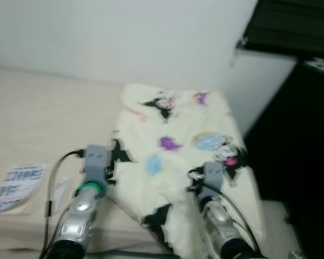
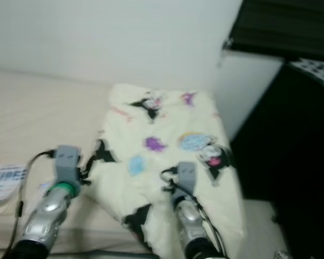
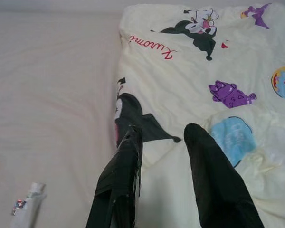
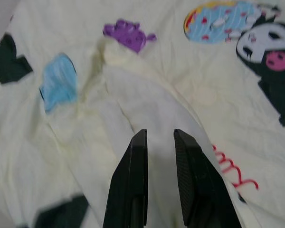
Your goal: Clean up the room
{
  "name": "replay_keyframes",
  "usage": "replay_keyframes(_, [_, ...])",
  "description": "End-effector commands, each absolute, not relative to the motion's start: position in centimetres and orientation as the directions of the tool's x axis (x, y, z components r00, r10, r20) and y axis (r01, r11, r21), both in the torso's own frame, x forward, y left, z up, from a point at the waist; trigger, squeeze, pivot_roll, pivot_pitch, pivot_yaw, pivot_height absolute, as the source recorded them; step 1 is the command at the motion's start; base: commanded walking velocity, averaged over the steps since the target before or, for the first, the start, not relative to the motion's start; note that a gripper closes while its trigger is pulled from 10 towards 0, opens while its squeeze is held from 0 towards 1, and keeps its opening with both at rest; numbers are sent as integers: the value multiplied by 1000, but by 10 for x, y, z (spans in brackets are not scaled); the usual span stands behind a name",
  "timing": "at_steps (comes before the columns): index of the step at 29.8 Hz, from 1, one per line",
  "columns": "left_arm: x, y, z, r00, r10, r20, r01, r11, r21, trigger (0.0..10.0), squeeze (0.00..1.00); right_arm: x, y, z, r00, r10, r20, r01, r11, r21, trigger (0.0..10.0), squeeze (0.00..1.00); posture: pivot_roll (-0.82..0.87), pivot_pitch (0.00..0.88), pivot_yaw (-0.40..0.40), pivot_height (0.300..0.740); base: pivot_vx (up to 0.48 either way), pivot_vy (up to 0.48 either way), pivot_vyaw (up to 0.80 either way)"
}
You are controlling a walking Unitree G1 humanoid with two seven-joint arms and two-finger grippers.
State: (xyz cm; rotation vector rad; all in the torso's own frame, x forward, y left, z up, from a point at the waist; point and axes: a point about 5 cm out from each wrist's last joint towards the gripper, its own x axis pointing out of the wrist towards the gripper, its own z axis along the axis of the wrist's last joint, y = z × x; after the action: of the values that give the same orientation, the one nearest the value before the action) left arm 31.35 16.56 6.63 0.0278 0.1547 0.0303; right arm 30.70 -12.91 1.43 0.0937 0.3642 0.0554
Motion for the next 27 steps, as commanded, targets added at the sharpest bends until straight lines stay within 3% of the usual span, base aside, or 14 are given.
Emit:
replay_keyframes(1, [312,163,64,985,24,-169,-22,1000,16,10000,0,302,-133,8,923,60,-381,-27,996,91,10000,0,58,0,-21,740,0,480,0])
replay_keyframes(8, [311,163,65,986,22,-166,-21,1000,8,10000,0,303,-132,9,922,62,-381,-29,995,93,10000,0,60,0,-21,740,0,480,0])
replay_keyframes(21, [313,172,63,981,55,-184,-33,992,122,10000,0,303,-131,9,922,64,-382,-26,994,103,10000,0,67,0,-15,740,0,0,0])
replay_keyframes(27, [308,173,50,969,58,-241,-39,996,82,10000,0,302,-131,8,921,59,-385,-18,994,108,10000,0,67,0,-11,740,0,0,0])
